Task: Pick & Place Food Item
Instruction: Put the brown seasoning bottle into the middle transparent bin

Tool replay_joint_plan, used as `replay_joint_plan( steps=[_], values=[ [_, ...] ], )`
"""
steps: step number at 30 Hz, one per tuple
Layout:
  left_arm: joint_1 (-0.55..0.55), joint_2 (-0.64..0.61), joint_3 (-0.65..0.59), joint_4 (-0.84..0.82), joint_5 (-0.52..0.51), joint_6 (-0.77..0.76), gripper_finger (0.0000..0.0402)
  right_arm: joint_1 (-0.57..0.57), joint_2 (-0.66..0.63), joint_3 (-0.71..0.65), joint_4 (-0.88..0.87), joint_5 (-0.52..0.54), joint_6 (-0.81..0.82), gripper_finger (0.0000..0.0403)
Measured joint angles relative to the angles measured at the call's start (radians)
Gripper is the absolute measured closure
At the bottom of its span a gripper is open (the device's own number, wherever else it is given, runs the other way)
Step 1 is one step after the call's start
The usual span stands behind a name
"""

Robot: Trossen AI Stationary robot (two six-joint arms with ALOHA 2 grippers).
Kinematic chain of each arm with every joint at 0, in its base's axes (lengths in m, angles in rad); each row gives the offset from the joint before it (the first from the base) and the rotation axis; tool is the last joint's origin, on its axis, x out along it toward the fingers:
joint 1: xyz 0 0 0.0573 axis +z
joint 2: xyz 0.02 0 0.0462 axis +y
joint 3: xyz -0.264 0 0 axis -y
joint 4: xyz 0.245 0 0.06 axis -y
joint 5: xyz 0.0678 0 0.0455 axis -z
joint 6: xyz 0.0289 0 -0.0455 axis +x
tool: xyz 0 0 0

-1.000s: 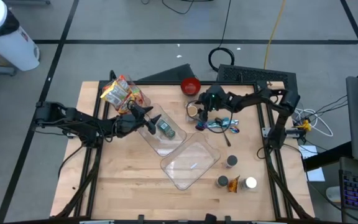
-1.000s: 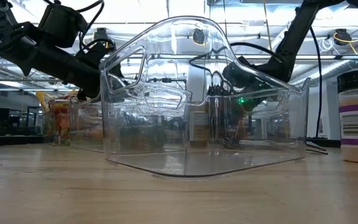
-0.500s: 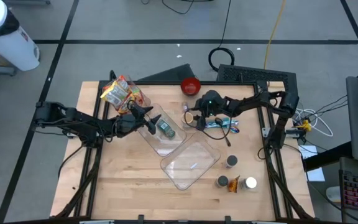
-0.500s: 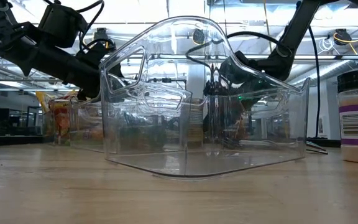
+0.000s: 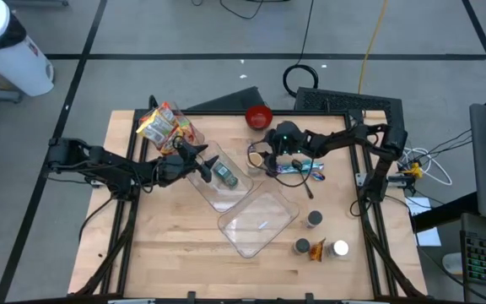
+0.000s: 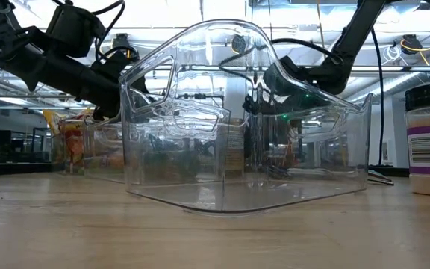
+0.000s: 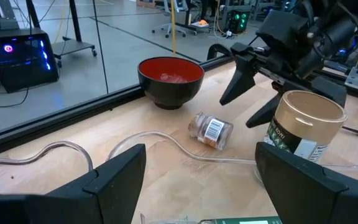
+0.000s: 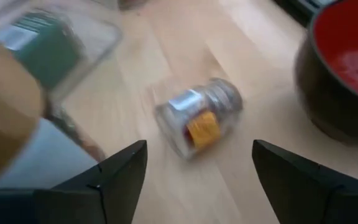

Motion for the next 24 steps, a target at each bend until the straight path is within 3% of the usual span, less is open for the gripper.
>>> replay_joint_plan(
  steps=[3,7,14,24],
  values=[
    [0.000,0.000,0.000,0.000,0.000,0.000,0.0096,-0.002,0.001,0.026,-0.012,-0.060,0.013,0.0109],
    [0.000,0.000,0.000,0.000,0.000,-0.001,0.0096,0.010,0.000,0.073,-0.076,-0.061,0.014,0.0108],
    [0.000,0.000,0.000,0.000,0.000,-0.001,0.0096,0.023,0.012,0.112,-0.117,0.042,0.020,0.0112],
    [0.000,0.000,0.000,0.001,0.000,-0.001,0.0096,0.033,0.042,0.111,-0.085,0.044,0.080,0.0112]
  ],
)
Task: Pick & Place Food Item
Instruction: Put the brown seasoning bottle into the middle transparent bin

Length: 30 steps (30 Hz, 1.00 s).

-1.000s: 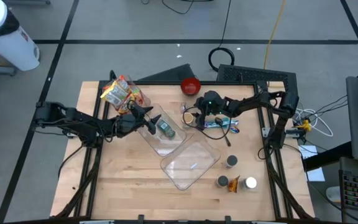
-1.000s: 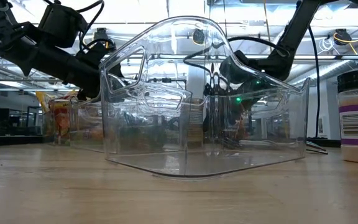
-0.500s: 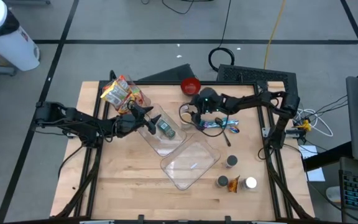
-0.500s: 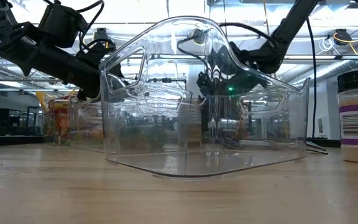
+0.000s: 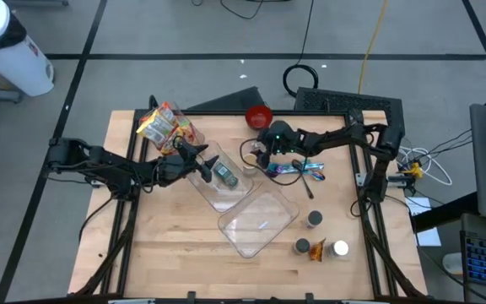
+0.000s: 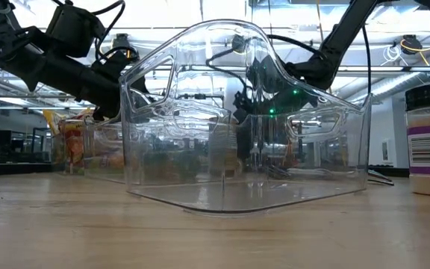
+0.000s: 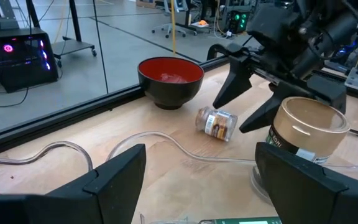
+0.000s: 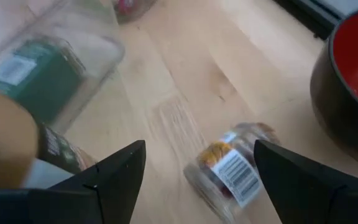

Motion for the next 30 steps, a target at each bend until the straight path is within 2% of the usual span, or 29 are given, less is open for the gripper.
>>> replay_joint_plan(
  steps=[3,13,19,23,26,30],
  values=[
    [0.000,0.000,0.000,0.000,0.000,-0.001,0.0096,0.000,0.005,0.000,0.004,0.007,0.008,0.0113],
    [0.000,0.000,0.000,0.001,0.000,-0.001,0.0096,-0.002,0.016,0.000,-0.053,0.131,0.035,0.0116],
    [0.000,0.000,0.000,0.001,0.000,-0.001,0.0096,-0.008,0.016,0.000,-0.070,0.131,0.068,0.0117],
    [0.000,0.000,0.000,0.000,0.000,0.000,0.0096,-0.008,0.016,0.000,-0.069,0.123,-0.029,0.0117],
    [0.000,0.000,0.000,0.000,0.000,0.000,0.0096,-0.012,0.016,0.000,-0.068,0.079,-0.123,0.0118],
    [0.000,0.000,0.000,0.000,0.000,0.000,0.0096,-0.026,0.016,0.000,-0.067,0.045,-0.167,0.0123]
  ],
)
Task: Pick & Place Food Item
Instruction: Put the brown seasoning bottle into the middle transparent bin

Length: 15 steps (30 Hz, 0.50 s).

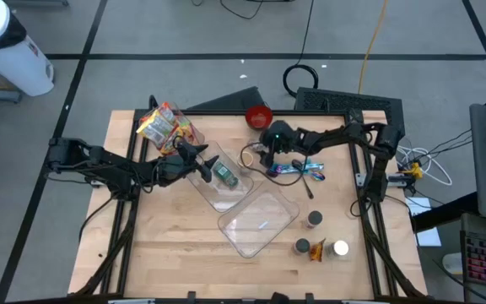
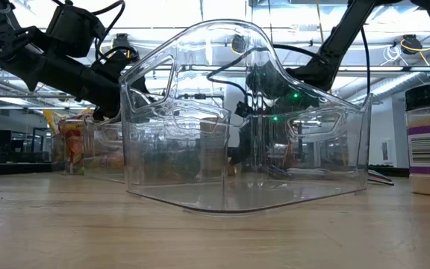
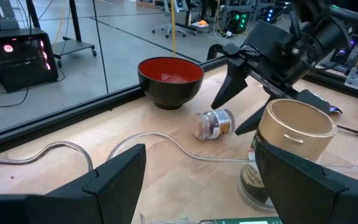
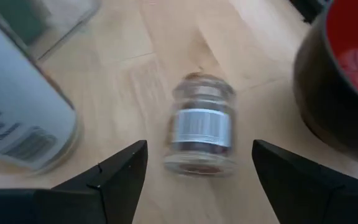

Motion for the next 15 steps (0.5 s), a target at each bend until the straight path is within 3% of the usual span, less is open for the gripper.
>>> replay_joint_plan(
  steps=[15],
  values=[
    [0.000,0.000,0.000,0.000,0.000,0.000,0.0096,-0.019,0.000,0.000,0.010,-0.073,-0.012,0.0129]
  ],
)
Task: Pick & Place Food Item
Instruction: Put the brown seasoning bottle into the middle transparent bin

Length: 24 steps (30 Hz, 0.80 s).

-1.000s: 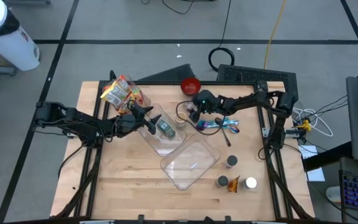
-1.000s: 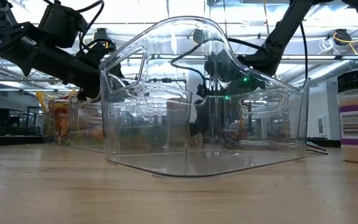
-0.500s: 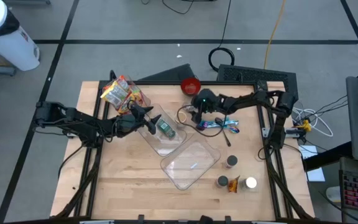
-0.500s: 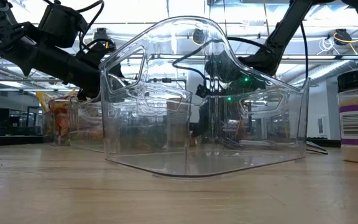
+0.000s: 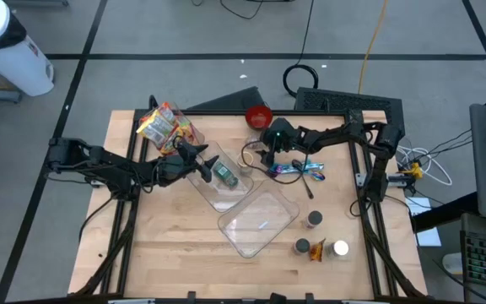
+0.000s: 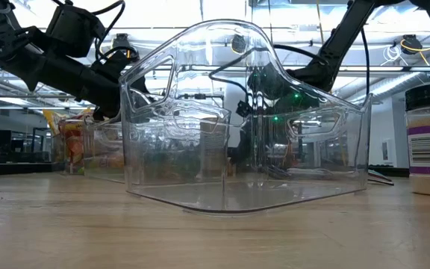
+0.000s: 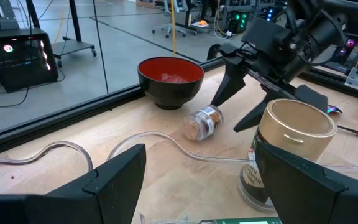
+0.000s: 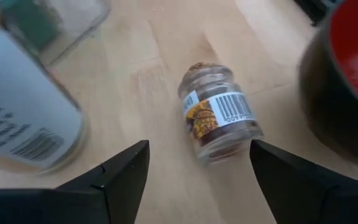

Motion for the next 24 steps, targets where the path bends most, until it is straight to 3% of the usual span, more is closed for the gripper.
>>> replay_joint_plan(
  steps=[8,24],
  values=[
    [0.000,0.000,0.000,0.000,0.000,0.000,0.0096,0.031,0.000,0.000,0.007,0.059,-0.055,0.0106],
    [0.000,0.000,0.000,0.000,0.000,0.000,0.0096,0.095,-0.015,-0.001,-0.018,0.214,-0.219,0.0110]
  ],
)
